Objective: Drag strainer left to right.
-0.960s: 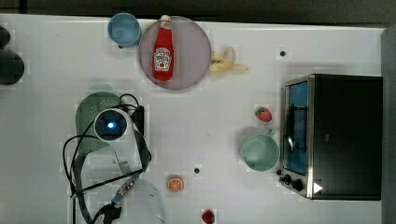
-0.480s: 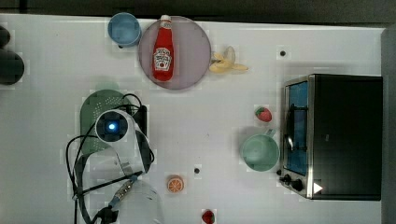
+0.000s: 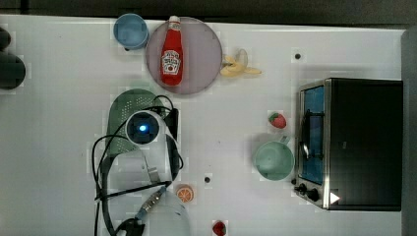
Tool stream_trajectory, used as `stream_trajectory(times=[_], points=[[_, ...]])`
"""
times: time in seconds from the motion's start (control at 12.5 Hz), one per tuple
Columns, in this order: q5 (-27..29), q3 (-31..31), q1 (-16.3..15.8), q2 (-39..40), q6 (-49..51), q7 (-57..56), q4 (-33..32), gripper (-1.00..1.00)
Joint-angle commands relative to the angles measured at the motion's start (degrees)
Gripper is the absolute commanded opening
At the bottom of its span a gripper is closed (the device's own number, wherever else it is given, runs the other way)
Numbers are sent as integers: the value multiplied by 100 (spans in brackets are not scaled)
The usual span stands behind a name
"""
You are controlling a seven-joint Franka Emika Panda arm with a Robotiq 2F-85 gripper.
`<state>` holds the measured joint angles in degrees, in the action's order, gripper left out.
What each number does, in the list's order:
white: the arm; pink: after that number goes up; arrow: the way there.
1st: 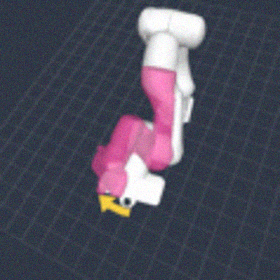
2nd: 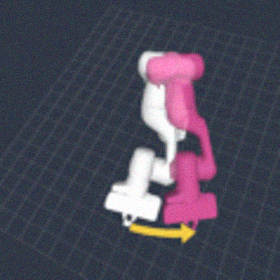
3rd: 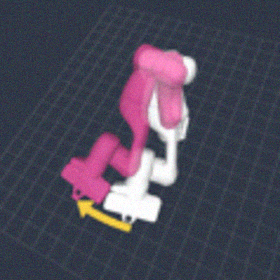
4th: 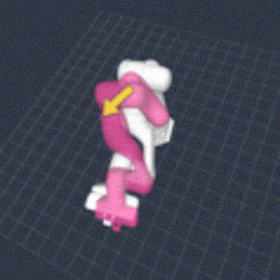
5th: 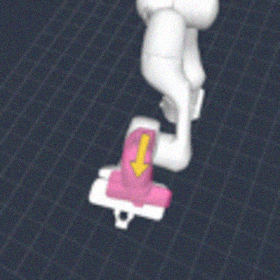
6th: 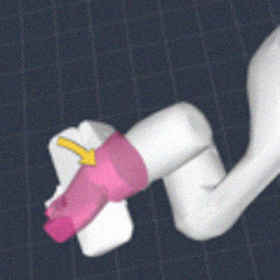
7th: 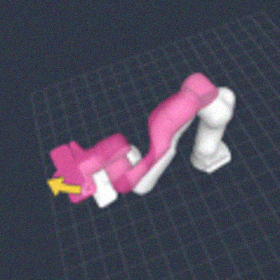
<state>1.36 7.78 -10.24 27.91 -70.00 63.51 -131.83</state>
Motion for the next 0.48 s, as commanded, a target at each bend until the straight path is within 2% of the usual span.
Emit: stream_trajectory(times=[0.08,0.48], points=[[-6,-175,273,-208,7,-413,-245,100],[-6,-675,354,-403,12,-1111,-557,100]])
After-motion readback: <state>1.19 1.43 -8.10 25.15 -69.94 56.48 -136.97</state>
